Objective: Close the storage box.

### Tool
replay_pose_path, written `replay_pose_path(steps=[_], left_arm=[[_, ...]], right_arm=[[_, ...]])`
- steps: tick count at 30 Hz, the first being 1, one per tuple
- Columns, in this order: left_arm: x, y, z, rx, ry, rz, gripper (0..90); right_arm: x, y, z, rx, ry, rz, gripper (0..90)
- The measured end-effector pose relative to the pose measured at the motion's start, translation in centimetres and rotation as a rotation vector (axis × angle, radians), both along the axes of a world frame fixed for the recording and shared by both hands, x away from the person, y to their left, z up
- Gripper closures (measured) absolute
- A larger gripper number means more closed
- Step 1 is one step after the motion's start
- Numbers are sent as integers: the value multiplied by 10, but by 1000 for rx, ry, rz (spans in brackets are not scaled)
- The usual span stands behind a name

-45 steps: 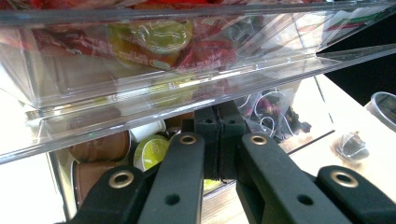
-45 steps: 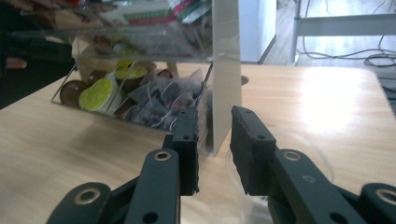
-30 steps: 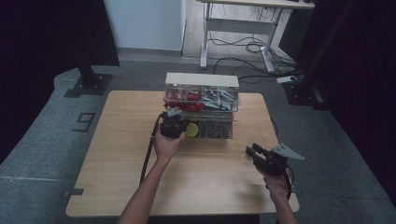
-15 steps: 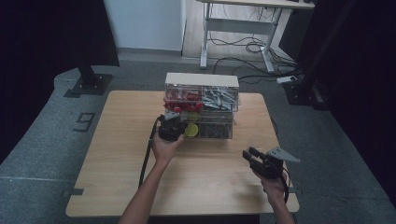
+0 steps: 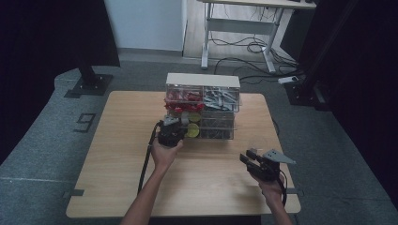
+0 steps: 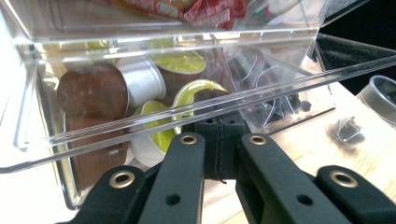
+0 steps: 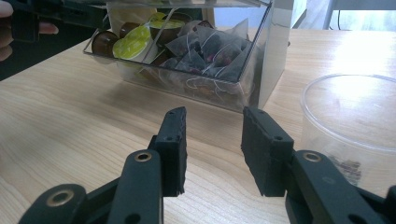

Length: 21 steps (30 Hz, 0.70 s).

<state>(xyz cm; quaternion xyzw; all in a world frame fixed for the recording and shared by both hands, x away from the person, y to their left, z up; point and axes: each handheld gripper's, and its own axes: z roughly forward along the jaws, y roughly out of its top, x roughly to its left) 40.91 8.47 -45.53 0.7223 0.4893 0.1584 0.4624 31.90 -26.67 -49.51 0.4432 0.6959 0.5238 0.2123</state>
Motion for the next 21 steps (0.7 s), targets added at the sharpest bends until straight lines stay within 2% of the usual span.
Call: replay_pose_path(steps=[4, 21], left_arm=[[-2, 1, -4, -5, 2, 1, 900], [-4, 0, -22, 8, 40, -6, 900]], right_arm=[[0, 3, 1, 7, -8, -14, 610], [0, 6, -2, 1, 3, 3, 609]])
